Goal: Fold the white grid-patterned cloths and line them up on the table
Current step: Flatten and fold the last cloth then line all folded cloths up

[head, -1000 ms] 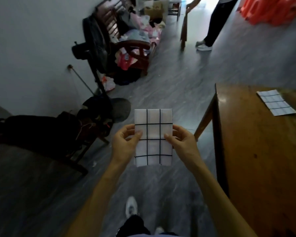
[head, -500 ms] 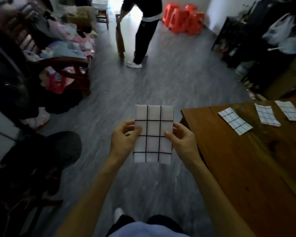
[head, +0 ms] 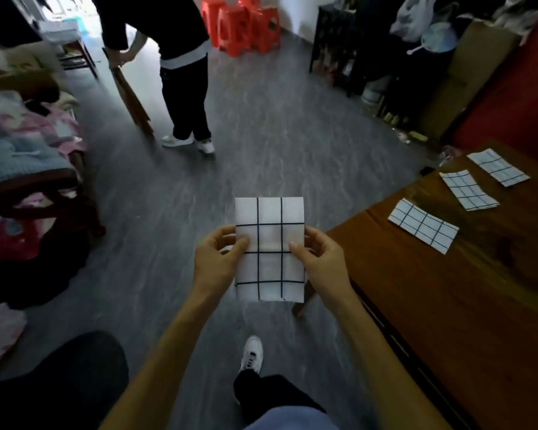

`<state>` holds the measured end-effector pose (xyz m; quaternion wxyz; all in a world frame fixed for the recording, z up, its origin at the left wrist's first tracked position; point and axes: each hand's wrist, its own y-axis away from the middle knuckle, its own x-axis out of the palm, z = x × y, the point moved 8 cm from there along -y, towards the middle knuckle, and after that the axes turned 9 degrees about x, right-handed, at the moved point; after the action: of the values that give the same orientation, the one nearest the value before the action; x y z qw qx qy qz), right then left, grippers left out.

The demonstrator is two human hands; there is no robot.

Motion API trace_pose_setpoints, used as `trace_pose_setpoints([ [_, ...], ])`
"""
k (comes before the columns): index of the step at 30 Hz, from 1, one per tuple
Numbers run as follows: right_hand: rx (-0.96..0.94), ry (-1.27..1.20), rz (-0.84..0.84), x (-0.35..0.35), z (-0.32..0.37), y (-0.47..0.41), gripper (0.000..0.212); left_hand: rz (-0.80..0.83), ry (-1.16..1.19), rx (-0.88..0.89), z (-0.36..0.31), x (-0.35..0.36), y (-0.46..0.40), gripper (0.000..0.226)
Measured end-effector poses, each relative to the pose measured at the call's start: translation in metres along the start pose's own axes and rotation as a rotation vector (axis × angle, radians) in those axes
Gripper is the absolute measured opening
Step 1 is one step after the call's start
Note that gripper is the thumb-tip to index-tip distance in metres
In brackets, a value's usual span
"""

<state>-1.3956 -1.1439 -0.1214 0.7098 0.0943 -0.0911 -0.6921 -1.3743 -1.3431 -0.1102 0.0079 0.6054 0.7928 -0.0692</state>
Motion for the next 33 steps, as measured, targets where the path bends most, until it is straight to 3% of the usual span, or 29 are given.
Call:
trace_pose_setpoints([
  [9,0.027,-0.068,-0.200,-0.013,0.035,-0.145,0.031,0.222,-0.134,0.093,-0.005,0.058,-0.172,0.009],
  [19,0.080,-0.147,-0.592,-0.084,0.031,-0.203,0.031,0.552,-0.062,0.030,0.024,0.178,-0.286,0.018],
  [24,0.129,-0.170,-0.849,-0.112,0.026,-0.211,0.026,0.810,0.013,-0.029,0.043,0.249,-0.320,0.023],
  [33,0.266,-0.274,-1.316,-0.100,0.010,-0.190,0.025,1.410,-0.102,0.112,0.056,0.353,-0.334,0.018],
])
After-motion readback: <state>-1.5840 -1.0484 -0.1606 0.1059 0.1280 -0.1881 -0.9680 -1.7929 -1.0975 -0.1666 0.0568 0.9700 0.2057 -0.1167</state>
